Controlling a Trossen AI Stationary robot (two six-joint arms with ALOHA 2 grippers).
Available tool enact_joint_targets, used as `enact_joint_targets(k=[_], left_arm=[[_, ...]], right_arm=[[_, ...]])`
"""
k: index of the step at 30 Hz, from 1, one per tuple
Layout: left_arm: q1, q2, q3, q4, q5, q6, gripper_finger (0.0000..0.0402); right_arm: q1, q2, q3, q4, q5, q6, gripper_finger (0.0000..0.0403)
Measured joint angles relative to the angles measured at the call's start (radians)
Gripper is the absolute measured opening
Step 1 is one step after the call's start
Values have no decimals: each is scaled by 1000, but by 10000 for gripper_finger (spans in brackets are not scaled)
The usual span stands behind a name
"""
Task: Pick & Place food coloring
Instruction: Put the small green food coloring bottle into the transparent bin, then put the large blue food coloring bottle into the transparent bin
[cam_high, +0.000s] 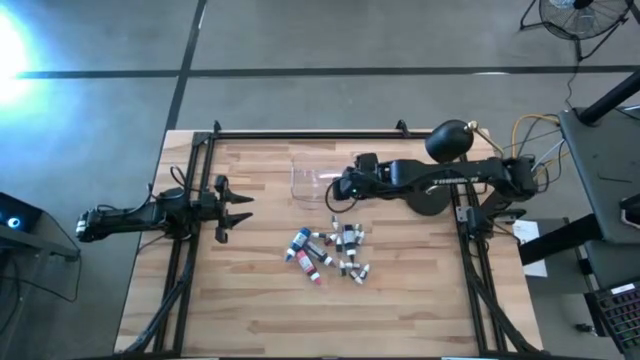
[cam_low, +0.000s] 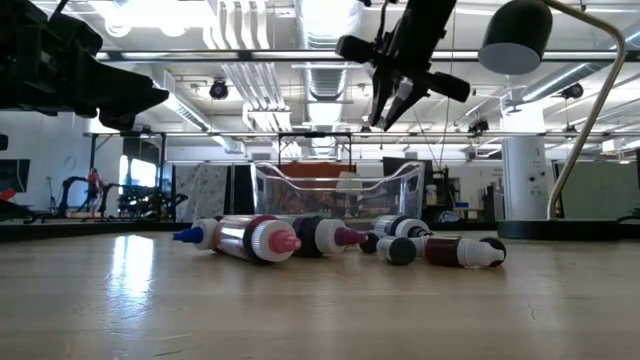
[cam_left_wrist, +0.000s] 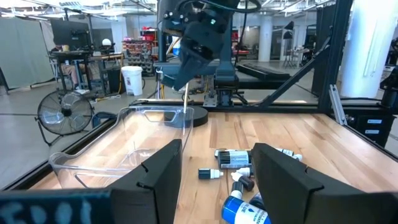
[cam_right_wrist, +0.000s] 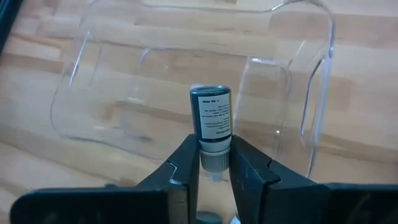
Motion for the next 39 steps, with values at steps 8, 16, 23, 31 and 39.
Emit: enact_joint_targets(k=[8, 16, 23, 31, 39], left_arm=[[0, 0, 0, 0, 0, 0, 169], [0, 0, 0, 0, 0, 0, 169], [0, 0, 0, 0, 0, 0, 169], [0, 0, 0, 5, -1, 79, 169], [0, 1, 0, 11, -1, 211, 169]], right_arm=[[-12, 28, -4, -2, 5, -33, 89], [-10, 37, -4, -2, 14, -26, 200], [66, 22, 12, -3, 75, -187, 252], [155, 22, 3, -32, -58, -233, 245], [195, 23, -19, -207, -239, 12, 236]])
